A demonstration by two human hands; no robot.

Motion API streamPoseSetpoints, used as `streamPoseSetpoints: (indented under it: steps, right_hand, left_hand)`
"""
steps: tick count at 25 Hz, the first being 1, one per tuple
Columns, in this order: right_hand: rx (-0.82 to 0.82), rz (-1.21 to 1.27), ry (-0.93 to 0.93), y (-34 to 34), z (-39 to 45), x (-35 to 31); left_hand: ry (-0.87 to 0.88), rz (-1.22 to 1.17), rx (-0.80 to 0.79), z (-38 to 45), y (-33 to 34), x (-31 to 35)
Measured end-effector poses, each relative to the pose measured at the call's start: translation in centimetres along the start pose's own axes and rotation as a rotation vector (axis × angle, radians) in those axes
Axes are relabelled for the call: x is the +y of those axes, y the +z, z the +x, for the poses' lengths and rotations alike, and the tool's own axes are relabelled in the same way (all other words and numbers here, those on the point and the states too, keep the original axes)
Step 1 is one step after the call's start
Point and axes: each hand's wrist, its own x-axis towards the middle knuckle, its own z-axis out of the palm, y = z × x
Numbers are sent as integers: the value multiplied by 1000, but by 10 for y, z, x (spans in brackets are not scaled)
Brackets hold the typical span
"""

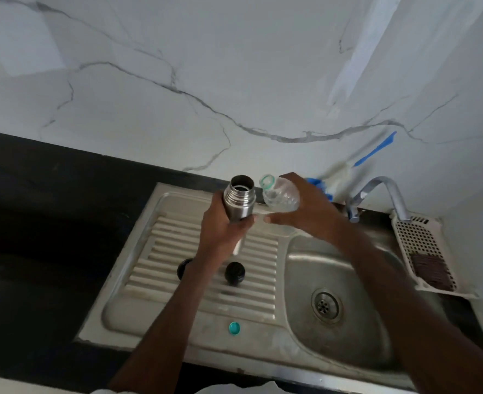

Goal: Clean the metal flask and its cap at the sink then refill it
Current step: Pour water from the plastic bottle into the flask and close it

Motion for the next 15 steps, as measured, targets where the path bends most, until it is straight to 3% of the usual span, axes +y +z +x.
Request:
streamPoseSetpoints:
  steps: [5, 15]
  right_hand:
    - [142, 444, 140, 85, 0, -20]
    - [460, 658, 259, 152, -6, -35]
  left_hand:
    - [-57, 35, 101, 25, -57, -28]
    - [-136, 81, 203, 34, -94, -70]
